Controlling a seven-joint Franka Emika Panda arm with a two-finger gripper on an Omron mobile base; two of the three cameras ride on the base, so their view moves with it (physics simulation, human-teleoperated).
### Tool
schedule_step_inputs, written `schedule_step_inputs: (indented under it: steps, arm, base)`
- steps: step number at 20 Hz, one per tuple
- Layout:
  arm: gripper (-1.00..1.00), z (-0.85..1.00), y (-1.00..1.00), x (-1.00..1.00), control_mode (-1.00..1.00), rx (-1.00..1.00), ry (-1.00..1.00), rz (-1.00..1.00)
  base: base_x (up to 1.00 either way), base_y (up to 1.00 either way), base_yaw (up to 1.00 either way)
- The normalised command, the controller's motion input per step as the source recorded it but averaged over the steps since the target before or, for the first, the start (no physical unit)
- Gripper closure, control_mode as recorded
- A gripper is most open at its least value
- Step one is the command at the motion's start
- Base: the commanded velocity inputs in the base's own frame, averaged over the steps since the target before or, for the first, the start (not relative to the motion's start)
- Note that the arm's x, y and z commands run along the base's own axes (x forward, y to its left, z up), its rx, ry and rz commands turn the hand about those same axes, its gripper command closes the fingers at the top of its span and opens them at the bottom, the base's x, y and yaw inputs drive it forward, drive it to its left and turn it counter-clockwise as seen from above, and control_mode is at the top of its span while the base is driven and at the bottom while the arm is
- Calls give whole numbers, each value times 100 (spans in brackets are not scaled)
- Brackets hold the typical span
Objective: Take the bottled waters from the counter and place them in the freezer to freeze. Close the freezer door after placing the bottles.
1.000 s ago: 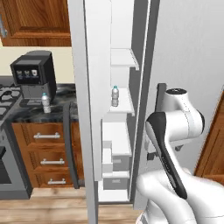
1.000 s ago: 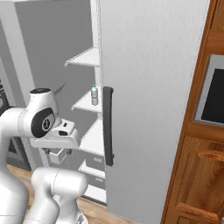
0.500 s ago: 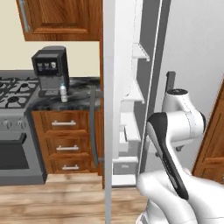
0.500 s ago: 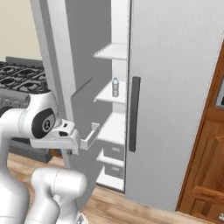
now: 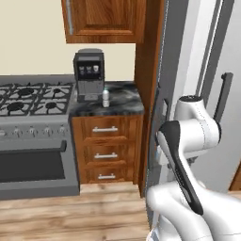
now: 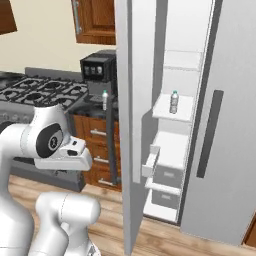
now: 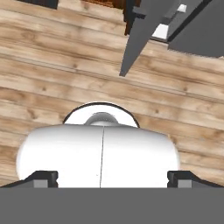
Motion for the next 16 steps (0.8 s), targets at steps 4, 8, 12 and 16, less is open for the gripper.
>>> schedule_step_inputs:
  steps: [4, 8, 12, 16]
  arm:
    - [-100, 0, 0, 0, 100, 0, 0, 0]
    - [-100, 0, 0, 0, 100, 0, 0, 0]
    - [-100, 0, 0, 0, 100, 0, 0, 0]
    - [-100, 0, 0, 0, 100, 0, 0, 0]
  base:
    - [0, 100, -21]
    - [11, 99, -26]
    - [49, 86, -33]
    - [52, 64, -42]
